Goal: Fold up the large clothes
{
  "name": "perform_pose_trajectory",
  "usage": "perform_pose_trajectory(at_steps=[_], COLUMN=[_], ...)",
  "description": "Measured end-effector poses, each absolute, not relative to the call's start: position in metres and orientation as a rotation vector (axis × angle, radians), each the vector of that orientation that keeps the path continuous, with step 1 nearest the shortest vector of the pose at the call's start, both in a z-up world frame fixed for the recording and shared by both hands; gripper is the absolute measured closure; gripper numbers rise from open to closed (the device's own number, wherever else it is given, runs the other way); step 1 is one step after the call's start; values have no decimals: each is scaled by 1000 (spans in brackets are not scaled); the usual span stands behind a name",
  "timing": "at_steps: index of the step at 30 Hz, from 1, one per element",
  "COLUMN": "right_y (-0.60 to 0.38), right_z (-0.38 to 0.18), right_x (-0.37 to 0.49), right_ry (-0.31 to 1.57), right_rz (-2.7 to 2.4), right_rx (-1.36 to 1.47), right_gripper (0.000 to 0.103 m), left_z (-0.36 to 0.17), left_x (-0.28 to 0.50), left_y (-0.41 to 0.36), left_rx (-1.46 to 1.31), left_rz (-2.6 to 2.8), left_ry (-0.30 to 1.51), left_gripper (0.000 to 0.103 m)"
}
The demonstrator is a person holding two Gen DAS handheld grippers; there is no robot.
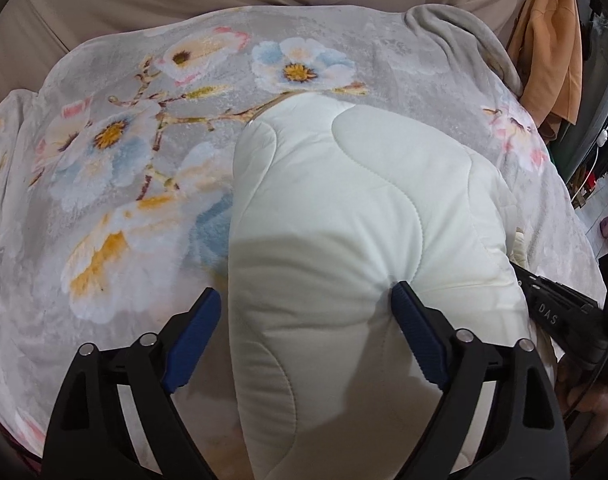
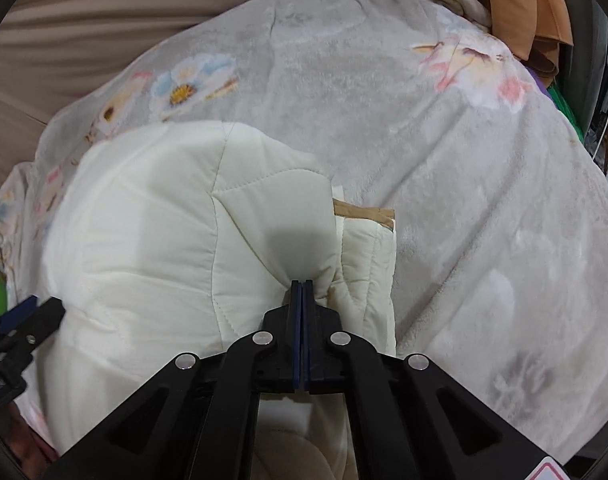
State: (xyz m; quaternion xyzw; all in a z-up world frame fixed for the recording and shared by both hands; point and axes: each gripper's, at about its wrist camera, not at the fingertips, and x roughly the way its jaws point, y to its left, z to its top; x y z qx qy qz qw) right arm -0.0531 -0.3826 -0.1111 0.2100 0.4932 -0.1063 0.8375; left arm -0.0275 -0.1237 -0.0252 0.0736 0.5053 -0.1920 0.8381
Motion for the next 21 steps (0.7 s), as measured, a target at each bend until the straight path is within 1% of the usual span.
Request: perform_pose_trajectory(at_steps=[4, 9, 13, 14, 17, 21], right_y=[-383, -397, -395, -391, -367, -349], right_z=[-111, -65, -39, -36, -45, -96], right_x=[-52, -94, -146, -154, -164, -157], right_ry=[1051, 965, 942, 947, 1006, 1117], right_rz=[-223, -238, -228, -214, -167, -181], right_rx=[420, 522, 553, 558, 536, 531], right_gripper=[103, 102, 92, 92, 92, 92], left_z=[-37, -17, 3, 7, 4, -28], left_x=[-25, -26, -43, -50, -64, -69], left_y=[-125, -100, -78, -75, -79, -90], left_rx=[145, 57, 23, 23, 74, 126], left_rz=[-403, -425, -442, -453, -477, -497], left_ry=[1087, 1127, 1114, 1108, 1118, 1195], left_gripper=[14, 17, 17, 17, 17, 15])
